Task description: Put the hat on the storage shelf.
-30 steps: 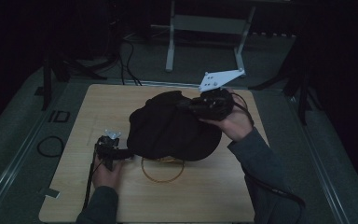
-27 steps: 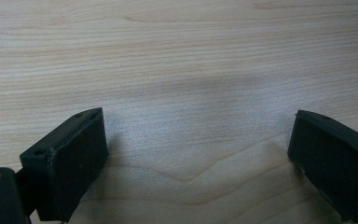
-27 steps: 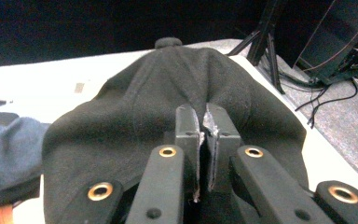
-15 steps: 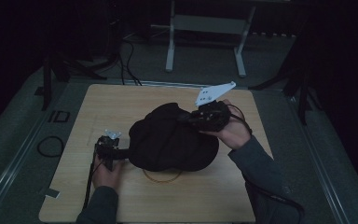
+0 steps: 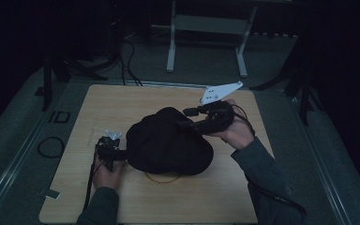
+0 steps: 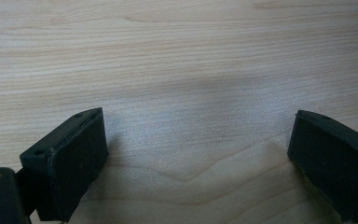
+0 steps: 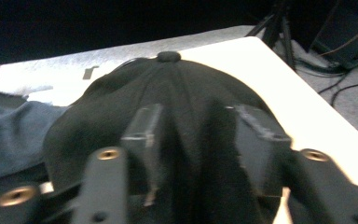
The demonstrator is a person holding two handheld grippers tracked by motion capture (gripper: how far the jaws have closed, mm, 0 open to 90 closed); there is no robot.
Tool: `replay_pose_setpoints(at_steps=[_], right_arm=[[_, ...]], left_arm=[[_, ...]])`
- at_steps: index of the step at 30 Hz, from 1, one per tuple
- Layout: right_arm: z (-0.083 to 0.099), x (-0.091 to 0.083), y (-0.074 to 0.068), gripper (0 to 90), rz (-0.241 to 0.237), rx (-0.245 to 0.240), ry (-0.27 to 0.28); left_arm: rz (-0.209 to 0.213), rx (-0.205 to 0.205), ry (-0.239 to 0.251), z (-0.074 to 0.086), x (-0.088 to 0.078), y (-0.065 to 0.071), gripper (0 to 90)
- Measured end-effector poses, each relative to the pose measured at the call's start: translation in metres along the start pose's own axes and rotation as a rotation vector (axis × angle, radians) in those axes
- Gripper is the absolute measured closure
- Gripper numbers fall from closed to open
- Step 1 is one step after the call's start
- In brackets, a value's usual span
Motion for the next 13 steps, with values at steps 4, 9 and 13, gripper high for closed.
replay_pose_setpoints(at_steps=[4,9,13], right_arm=[[-0.0009,-0.0024,0.0037,38.6,0.028,0.015,0.009],[0.0022,-0.0038,0.0085,34.0,0.055,0.025,0.013],[0.0034,-0.005,0.0108,31.2,0.065,0.032,0.016]], left_arm=[[0.0,0.0,0.0,0.0,0.0,0.0,4.2],[0.0,0.0,0.0,0.0,0.0,0.0,4.2],[0.0,0.0,0.0,0.0,0.0,0.0,4.2]])
Point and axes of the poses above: each handheld gripper's, and its own axes: x roughly forward along the jaws, z roughly out of its underside, y roughly to its right, the point moved 8 cm from there along x, roughly forward along the jaws, and after that the axes turned 12 degrees about y, right-handed, at the moved point
